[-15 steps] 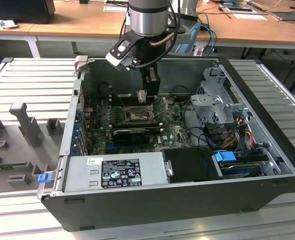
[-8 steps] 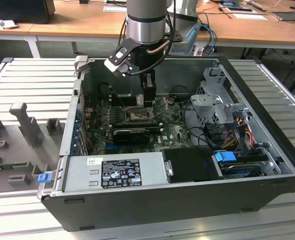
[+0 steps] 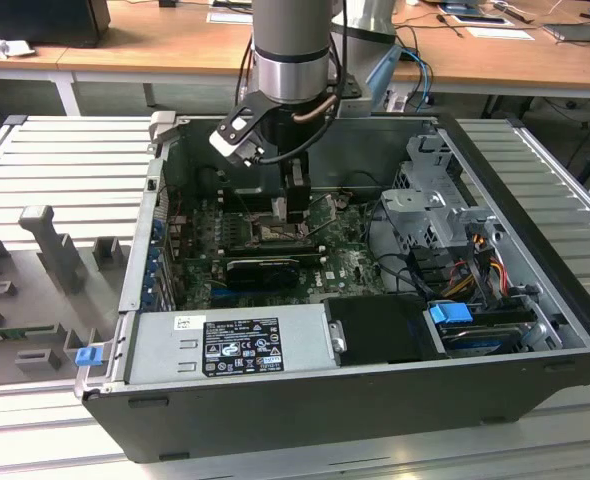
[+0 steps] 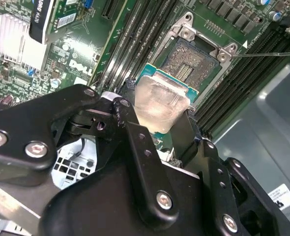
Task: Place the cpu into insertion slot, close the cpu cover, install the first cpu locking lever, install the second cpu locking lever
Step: 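Place the cpu into insertion slot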
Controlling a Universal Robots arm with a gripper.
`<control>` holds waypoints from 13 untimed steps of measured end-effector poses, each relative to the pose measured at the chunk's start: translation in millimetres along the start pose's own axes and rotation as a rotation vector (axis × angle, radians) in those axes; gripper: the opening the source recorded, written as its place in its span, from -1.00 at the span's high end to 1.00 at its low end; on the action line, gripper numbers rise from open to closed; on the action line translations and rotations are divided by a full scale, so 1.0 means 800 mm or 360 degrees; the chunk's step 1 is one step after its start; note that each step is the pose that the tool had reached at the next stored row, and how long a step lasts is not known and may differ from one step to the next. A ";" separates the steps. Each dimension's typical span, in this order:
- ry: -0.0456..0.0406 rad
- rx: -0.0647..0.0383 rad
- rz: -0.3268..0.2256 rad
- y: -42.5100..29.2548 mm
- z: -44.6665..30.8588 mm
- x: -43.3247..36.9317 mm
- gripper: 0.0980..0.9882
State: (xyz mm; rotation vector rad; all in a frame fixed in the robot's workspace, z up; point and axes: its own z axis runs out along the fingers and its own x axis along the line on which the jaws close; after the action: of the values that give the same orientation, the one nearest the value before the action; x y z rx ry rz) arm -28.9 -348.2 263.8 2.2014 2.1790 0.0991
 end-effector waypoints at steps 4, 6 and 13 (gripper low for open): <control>0.0000 0.0000 0.0000 -0.0008 0.0101 0.002 0.03; -0.0002 0.0000 0.0000 -0.0018 0.0216 0.011 0.03; -0.0001 0.0000 -0.0011 -0.0129 0.0390 0.021 0.03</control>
State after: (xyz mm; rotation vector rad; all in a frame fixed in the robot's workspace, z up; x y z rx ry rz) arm -36.7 -330.8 232.1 2.1937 2.1861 0.0982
